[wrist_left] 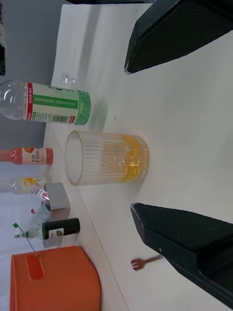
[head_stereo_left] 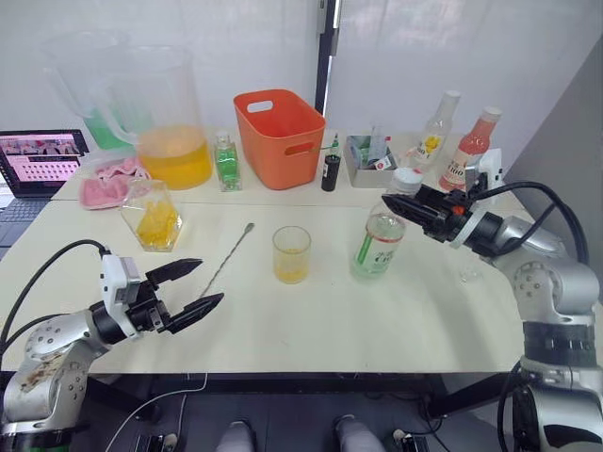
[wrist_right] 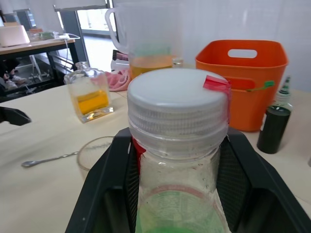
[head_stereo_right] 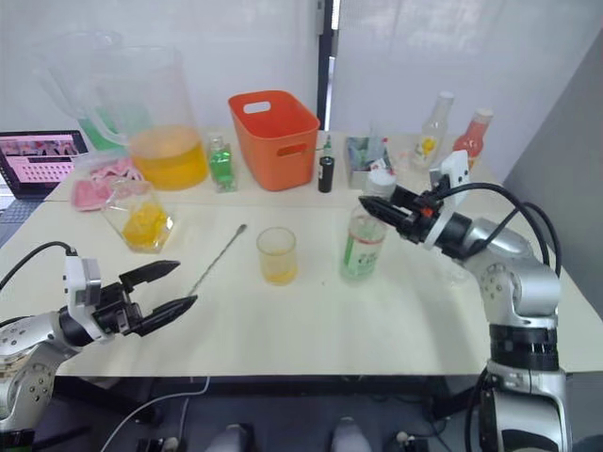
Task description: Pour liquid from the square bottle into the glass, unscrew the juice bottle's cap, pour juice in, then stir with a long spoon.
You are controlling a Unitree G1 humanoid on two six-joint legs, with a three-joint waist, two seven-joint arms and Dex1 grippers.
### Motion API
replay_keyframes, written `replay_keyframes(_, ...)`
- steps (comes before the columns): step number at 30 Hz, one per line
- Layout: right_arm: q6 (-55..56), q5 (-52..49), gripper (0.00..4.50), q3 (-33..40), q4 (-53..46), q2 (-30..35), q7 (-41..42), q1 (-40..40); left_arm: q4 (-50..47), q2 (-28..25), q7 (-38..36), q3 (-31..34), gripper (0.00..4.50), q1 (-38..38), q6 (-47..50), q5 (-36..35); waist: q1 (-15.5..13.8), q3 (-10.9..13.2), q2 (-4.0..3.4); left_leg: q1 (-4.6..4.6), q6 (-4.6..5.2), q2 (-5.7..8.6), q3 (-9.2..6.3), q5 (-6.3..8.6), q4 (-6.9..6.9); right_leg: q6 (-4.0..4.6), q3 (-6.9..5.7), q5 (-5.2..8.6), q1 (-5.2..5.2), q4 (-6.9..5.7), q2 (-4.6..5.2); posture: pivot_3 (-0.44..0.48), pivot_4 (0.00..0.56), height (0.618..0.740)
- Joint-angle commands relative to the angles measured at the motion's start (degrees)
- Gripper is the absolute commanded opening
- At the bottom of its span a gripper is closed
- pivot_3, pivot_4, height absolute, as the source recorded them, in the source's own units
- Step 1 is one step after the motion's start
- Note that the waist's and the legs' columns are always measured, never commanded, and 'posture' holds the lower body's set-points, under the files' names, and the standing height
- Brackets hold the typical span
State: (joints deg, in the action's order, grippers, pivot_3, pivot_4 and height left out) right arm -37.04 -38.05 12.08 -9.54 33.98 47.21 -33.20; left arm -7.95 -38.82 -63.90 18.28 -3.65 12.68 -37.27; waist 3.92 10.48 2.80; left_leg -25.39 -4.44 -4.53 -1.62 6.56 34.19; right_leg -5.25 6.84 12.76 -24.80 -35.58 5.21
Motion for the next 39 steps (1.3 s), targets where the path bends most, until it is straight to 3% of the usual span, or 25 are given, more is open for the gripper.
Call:
replay_keyframes(1,-2.10,-5.10,1.58,1.08,-9.63,-0.51,-1.89,1.61,0.76,-0.80,-1.50,-0.70,4.50,-1.86,-0.24,-0.01,-0.02,0.00,0.00,-0.03,0.00,0.00,0.00,0.00,0.00,0.00,0.00,0.00,-0.02,0.00,0.00,0.000,0.150,0.717)
replay_keyframes(10,-3.09,-5.67,1.58,-7.55,-19.46,-4.38,-5.60,4.86,3.57,-1.35,-4.03,-2.82,4.50,-5.09,-0.26,0.67,0.00,0.00,0.00,-0.14,0.01,0.00,0.01,-0.01,0.01,0.01,0.03,-0.01,-0.19,-0.09,-0.01,0.000,0.150,0.717)
replay_keyframes(24,0.29,0.85,1.58,-18.70,-16.54,-9.70,-5.10,-0.16,1.22,-2.60,-3.54,-0.34,4.50,-1.22,-1.09,1.02,0.03,0.00,0.01,-0.20,0.15,-0.10,0.02,-0.10,0.00,0.07,0.01,0.00,-0.31,-0.18,-0.08,0.000,0.150,0.717)
replay_keyframes(39,3.97,6.01,1.58,-22.76,-12.58,-12.60,-2.80,1.03,0.04,-3.52,-2.69,0.67,4.50,-0.46,-0.83,1.09,-0.11,-0.01,0.02,-0.20,0.14,-0.14,0.03,-0.10,0.00,0.10,-0.01,0.00,-0.32,-0.20,-0.11,0.000,0.150,0.717)
